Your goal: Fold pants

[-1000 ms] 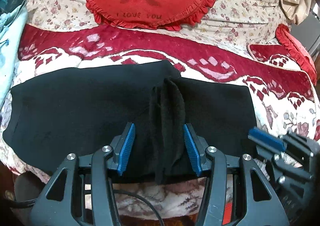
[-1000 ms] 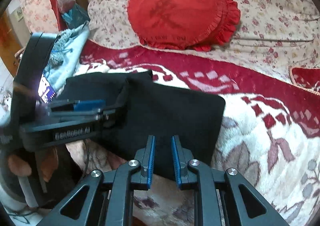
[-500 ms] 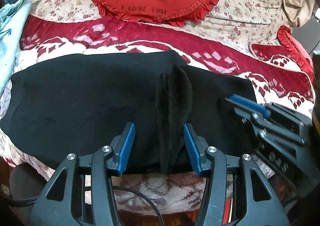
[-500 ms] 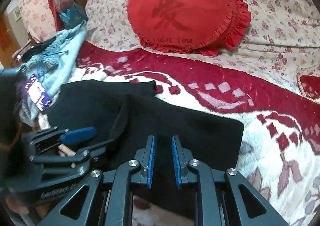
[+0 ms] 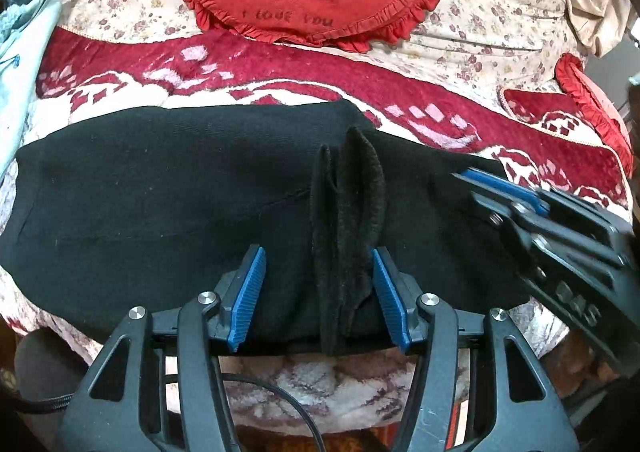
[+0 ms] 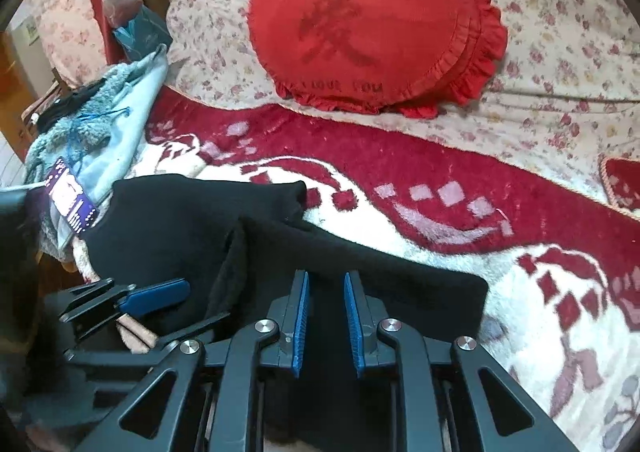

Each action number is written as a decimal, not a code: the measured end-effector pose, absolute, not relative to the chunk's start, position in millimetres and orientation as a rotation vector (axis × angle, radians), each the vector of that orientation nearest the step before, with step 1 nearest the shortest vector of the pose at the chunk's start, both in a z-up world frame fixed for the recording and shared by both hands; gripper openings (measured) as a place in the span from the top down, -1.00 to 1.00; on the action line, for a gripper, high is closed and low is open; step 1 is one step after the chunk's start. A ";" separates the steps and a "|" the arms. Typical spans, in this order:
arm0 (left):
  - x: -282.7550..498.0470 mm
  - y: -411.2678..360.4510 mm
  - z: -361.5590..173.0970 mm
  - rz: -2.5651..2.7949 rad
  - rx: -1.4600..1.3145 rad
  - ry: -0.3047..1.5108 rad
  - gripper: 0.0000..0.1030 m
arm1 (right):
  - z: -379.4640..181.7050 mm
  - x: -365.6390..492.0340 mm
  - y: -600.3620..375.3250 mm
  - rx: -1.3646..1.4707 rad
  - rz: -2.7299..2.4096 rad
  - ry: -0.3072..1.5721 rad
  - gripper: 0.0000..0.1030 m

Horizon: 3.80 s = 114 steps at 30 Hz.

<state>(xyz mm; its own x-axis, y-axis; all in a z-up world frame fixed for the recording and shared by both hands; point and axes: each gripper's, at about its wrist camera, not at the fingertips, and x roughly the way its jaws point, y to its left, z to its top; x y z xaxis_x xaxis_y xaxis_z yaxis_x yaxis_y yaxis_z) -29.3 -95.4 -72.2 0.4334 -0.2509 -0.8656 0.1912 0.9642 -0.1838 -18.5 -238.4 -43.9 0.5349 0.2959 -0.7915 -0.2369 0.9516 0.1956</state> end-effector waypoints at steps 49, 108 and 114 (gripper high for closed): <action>-66.4 98.1 -68.8 0.027 -0.416 1.063 -0.05 | -19.9 15.4 -72.3 -0.080 0.689 0.947 0.40; -58.2 37.2 11.3 -0.187 -0.359 0.839 0.52 | 23.7 69.6 -69.0 0.150 0.950 0.736 0.70; -66.3 -38.6 -5.6 -0.369 -0.239 0.909 0.52 | 19.4 40.9 -175.7 0.258 0.756 0.712 0.74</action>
<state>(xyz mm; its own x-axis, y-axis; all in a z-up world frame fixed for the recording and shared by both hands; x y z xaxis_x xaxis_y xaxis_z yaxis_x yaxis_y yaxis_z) -66.3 -38.6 -5.6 0.5582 -0.4094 -0.7217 0.2100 0.9112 -0.3545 40.9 -175.7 19.4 0.5100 0.7034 -0.4950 -0.5364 0.7100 0.4562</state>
